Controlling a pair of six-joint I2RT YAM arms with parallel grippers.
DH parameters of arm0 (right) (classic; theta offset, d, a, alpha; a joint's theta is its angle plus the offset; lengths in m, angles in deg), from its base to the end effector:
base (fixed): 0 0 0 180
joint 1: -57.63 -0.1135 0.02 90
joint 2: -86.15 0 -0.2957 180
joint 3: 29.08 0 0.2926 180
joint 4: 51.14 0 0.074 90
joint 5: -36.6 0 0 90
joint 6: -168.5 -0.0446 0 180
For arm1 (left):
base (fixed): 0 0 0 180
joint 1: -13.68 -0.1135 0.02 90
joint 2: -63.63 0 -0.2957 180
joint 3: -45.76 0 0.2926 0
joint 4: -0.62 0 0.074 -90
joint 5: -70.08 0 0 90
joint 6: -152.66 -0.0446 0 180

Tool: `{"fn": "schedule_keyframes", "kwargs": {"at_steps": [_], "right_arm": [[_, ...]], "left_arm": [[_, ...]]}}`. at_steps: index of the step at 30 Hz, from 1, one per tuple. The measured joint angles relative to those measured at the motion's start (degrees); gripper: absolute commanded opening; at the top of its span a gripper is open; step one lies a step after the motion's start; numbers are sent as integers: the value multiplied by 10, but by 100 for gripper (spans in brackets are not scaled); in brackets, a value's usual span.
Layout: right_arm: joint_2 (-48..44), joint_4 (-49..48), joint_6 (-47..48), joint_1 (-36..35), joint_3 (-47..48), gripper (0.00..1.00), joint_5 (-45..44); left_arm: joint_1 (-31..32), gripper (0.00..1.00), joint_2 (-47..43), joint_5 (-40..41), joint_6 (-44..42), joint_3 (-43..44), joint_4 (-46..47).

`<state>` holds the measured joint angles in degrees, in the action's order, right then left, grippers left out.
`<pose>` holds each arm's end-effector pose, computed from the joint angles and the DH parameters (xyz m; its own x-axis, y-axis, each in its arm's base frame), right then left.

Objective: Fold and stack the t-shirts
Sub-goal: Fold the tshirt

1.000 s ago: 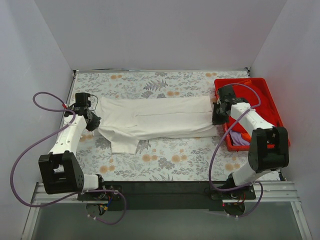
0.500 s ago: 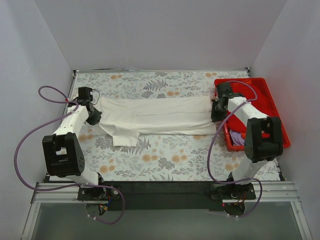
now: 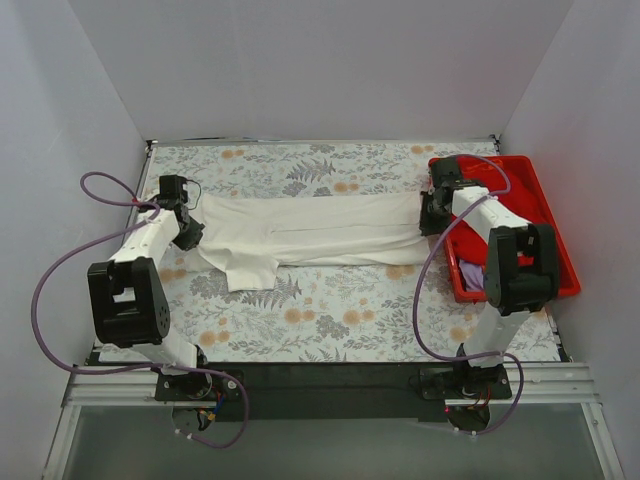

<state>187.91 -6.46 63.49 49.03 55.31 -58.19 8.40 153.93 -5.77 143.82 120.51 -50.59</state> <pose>0.4109 0.0584 0.2110 -0.8722 0.1291 -0.4718 0.1197 0.9915 0.0501 0.3472 0.0430 0.2230 0.0425 -0.9583 -0.2826 -0.9326 0.0635 -0.3554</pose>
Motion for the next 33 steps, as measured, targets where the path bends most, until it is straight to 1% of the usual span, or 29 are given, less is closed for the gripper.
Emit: {"fn": "schedule_keyframes", "kwargs": {"at_steps": [10,14,17,18,19,21,22,24,25,28,31,33], "right_arm": [[37,-17,0,0,9,1,-1],[47,-19,0,0,9,3,-2],[48,-21,0,0,9,9,-4],[48,-24,0,0,9,14,-5],[48,-26,0,0,9,23,-5],[48,-28,0,0,9,29,-5],[47,-29,1,0,9,36,-5],[43,-30,0,0,8,42,-4],[38,-29,0,0,7,48,-4],[1,-29,1,0,-10,56,0],[-58,-29,2,0,-36,58,4],[-108,-33,2,0,-61,61,8]], "left_arm": [[0,0,37,2,-10,-3,26],[0,5,49,2,-15,-3,39],[0,16,52,2,-20,-4,44],[0,22,52,3,-21,-5,45],[0,37,52,4,-21,-5,47],[-1,54,52,7,-25,-5,47],[-1,68,51,8,-25,-5,47],[-1,74,45,13,-24,-6,44],[0,75,39,15,-23,-6,41],[4,75,4,17,-23,-9,28],[16,77,-65,19,-24,-25,14],[41,77,-124,20,-25,-42,3]]}}
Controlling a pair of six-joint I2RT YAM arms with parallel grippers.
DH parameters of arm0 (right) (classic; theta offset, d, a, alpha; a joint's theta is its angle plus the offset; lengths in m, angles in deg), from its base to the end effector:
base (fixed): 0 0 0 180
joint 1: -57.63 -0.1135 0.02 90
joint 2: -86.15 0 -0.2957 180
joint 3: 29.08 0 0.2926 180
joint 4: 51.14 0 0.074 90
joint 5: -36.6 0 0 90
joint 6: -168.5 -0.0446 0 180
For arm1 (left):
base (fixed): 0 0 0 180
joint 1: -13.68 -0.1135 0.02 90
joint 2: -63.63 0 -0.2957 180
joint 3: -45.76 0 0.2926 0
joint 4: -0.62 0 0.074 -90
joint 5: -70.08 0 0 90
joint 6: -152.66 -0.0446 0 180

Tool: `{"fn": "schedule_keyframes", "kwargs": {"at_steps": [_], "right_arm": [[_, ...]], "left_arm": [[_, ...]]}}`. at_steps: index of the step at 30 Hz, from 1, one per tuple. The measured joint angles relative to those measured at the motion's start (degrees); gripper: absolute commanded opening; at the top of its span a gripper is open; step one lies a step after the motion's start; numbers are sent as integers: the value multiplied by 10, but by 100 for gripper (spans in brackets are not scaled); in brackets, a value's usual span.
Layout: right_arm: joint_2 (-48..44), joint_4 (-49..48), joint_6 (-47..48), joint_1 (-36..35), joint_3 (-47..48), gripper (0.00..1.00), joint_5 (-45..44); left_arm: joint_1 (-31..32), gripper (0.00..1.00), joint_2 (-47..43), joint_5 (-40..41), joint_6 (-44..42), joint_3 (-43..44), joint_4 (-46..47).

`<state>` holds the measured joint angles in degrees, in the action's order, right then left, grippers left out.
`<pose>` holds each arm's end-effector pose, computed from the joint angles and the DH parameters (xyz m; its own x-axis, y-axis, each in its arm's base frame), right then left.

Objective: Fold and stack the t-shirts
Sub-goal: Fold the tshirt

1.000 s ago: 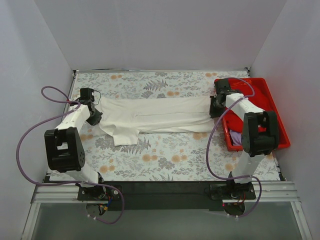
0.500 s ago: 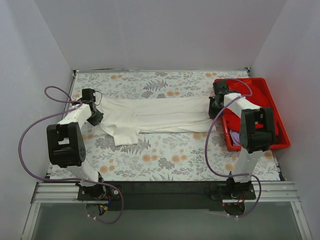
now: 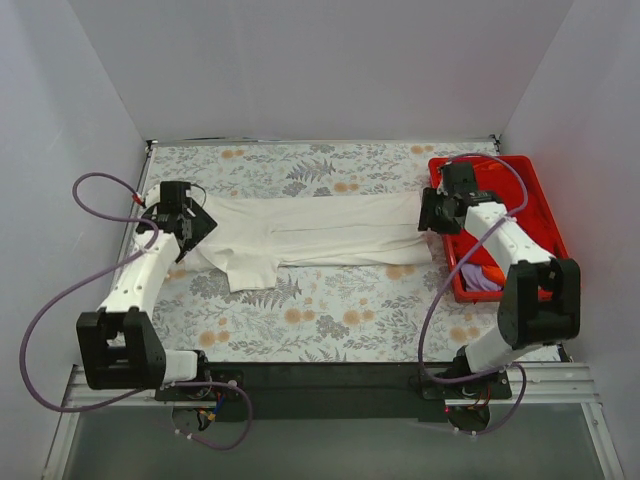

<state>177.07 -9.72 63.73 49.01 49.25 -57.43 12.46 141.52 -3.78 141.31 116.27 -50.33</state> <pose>0.3761 0.0538 0.2495 -0.8013 0.1358 -0.5827 0.0989 0.9906 0.0948 0.3092 0.0190 0.2656 -0.0043 -0.9421 -0.3353 -0.8670 0.1706 -0.4682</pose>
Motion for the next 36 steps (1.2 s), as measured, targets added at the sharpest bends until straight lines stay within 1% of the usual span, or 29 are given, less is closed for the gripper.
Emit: {"fn": "schedule_keyframes", "kwargs": {"at_steps": [2,4,6,9,12,13,15,17,18,19,21,24,25,26,27,28,32,36], "right_arm": [[-49,0,0,-1,-29,63,7],[-94,-3,0,-5,-64,64,15],[-129,-4,-1,-11,-97,65,26],[-173,-5,-3,-26,-146,65,43],[-202,-7,-6,-45,-182,65,60],[-209,-7,-7,-50,-191,66,65],[-221,-11,-10,-59,-210,65,73],[-228,-12,-14,-63,-224,65,78],[-232,-11,-15,-63,-231,65,80],[-235,-11,-16,-64,-237,65,82],[-241,-12,-16,-64,-247,65,84],[-247,-13,-16,-64,-255,65,86],[-247,-13,-16,-64,-256,65,88],[-247,-15,-16,-64,-257,65,88],[-247,-16,-16,-64,-258,65,89],[-247,-16,-16,-64,-259,65,90],[-247,-19,-15,-64,-260,64,96],[-249,-24,-13,-64,-260,64,103]], "left_arm": [[36,77,-46,0,2,-19,-11],[86,77,-86,-5,15,-50,-27],[128,77,-104,-12,26,-74,-35],[163,77,-99,-17,42,-111,-47],[186,73,-64,-14,54,-131,-55],[192,68,-49,-11,56,-133,-55],[202,63,-16,-4,59,-133,-50],[208,54,10,3,62,-133,-43],[211,50,22,8,63,-133,-39],[214,49,32,11,64,-133,-37],[218,38,47,15,67,-133,-29],[224,29,60,21,71,-134,-18],[225,22,62,22,72,-134,-16],[227,19,63,23,73,-134,-12],[228,5,64,26,73,-134,-9],[229,0,65,28,74,-133,-8],[231,0,79,45,67,-113,-16],[231,0,93,69,50,-49,-31]]}}
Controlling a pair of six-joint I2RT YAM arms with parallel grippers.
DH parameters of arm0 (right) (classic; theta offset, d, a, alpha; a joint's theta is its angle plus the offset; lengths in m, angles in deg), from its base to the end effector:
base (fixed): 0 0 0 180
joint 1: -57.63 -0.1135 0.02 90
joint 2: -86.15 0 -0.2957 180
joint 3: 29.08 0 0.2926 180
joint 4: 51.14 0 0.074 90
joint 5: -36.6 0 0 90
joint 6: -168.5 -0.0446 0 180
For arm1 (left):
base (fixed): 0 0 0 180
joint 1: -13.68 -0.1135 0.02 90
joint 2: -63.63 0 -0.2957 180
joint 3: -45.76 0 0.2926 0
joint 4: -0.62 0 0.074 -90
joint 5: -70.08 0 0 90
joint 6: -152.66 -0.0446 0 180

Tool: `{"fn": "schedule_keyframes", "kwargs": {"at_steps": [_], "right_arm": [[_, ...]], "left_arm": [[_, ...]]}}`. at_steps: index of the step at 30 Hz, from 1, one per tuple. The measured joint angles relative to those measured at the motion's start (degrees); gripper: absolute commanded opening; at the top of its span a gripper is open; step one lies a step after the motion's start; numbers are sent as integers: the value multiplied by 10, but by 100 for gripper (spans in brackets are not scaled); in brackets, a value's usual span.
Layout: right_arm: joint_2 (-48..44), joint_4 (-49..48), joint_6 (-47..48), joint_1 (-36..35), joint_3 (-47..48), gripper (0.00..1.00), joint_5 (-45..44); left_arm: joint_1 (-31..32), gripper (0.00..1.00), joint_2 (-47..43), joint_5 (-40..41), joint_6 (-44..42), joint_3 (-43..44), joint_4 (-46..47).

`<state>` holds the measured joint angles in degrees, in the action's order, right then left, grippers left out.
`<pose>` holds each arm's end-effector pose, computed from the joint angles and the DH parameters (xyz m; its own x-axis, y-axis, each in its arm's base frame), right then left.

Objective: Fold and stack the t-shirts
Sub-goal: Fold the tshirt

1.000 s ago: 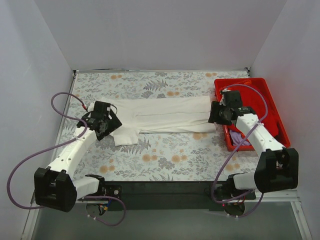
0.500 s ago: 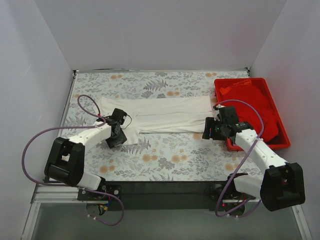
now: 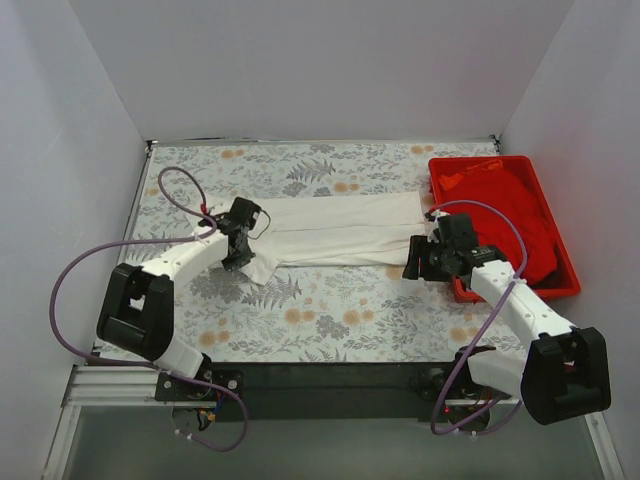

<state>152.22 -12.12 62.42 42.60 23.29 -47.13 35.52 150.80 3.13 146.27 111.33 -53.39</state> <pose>0.2460 0.0711 0.2203 -0.8275 0.0629 -0.5579 -0.0962 0.9631 0.2513 0.2906 -0.0976 0.1897 -0.3505 -0.8447 -0.4046 -0.8655 0.4572 -0.2048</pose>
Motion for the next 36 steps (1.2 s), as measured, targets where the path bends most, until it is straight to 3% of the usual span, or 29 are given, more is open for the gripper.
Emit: {"fn": "schedule_keyframes", "kwargs": {"at_steps": [5,11,18,24,27,28,29,32,36], "right_arm": [[-6,-2,5,0,0,64,6],[-11,-3,19,0,0,64,21],[-2,-3,28,0,1,63,29],[31,-6,28,0,17,59,27],[56,-20,28,0,34,57,28],[66,-24,28,-1,41,57,29],[75,-28,28,-1,47,57,29],[99,-38,28,-1,66,56,28],[121,-51,25,-1,85,54,22]], "left_arm": [[-3,0,40,47,-38,129,8],[-16,2,152,82,-84,252,41],[-30,5,274,94,-106,336,54],[-43,5,311,91,-100,362,50],[-52,19,318,88,-91,377,45],[-56,28,319,85,-87,381,43],[-60,46,319,80,-83,383,43],[-73,73,318,66,-73,384,43],[-87,77,285,36,-57,360,49]]}}
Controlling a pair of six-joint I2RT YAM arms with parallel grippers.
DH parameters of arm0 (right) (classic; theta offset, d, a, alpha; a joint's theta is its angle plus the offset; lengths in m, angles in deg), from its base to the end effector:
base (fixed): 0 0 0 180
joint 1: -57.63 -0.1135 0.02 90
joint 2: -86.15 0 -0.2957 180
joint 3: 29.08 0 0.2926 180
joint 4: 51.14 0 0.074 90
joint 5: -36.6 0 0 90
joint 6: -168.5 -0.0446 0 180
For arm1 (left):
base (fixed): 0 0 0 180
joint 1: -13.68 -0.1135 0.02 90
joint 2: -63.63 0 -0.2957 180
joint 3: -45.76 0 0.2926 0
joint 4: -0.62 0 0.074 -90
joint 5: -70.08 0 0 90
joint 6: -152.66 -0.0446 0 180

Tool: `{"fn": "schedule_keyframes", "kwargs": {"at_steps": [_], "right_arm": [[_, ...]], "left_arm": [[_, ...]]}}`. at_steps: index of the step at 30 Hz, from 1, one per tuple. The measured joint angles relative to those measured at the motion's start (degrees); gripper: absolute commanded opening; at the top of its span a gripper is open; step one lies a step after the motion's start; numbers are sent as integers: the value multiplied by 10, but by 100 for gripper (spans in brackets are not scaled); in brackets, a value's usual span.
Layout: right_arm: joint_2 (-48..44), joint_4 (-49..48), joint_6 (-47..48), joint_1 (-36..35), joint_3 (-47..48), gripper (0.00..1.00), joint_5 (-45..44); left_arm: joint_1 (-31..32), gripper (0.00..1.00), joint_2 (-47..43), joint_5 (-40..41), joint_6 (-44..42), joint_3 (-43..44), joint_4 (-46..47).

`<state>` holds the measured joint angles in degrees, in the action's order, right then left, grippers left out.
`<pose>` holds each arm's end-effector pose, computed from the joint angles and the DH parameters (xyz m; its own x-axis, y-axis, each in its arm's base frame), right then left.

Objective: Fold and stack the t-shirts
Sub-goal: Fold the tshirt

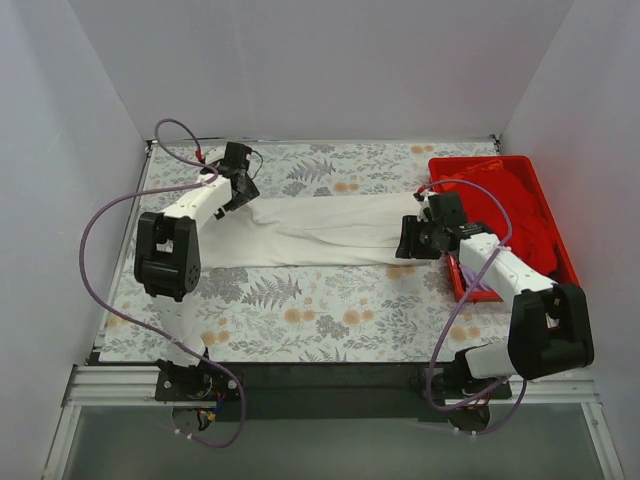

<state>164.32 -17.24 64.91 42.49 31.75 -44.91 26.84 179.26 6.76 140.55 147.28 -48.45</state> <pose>0.3001 0.0880 0.2236 -0.8133 0.0207 -0.5815 -0.1609 0.9524 0.2590 0.4749 -0.0905 0.2072 -0.1883 -0.8532 -0.4864 -0.8484 0.3909 -0.3571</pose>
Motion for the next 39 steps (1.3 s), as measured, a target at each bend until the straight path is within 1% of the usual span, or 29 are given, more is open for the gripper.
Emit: {"fn": "schedule_keyframes", "kwargs": {"at_steps": [2,4,9,12,16,19,22,27,31,39], "right_arm": [[11,-9,-6,0,7,53,-5],[27,-17,-11,0,15,48,-9],[68,-39,-17,0,30,33,-20],[98,-51,-22,0,38,31,-22],[130,-63,-29,-5,42,31,-23],[150,-73,-32,-8,48,30,-23],[168,-78,-35,-10,60,30,-25],[193,-91,-38,-11,83,30,-29],[209,-95,-38,-11,93,30,-35],[245,-96,-34,-11,134,35,-49]], "left_arm": [[-6,77,-47,-13,7,-34,2],[-15,77,-106,-28,16,-74,5],[-45,77,-289,-50,31,-221,32],[-56,77,-372,-63,29,-314,50],[-53,77,-417,-77,19,-419,53],[-52,77,-432,-82,9,-475,53],[-52,76,-450,-85,1,-497,58],[-52,76,-458,-85,-7,-495,92],[-52,76,-458,-85,-14,-495,97],[-52,76,-458,-82,-21,-495,103]]}}
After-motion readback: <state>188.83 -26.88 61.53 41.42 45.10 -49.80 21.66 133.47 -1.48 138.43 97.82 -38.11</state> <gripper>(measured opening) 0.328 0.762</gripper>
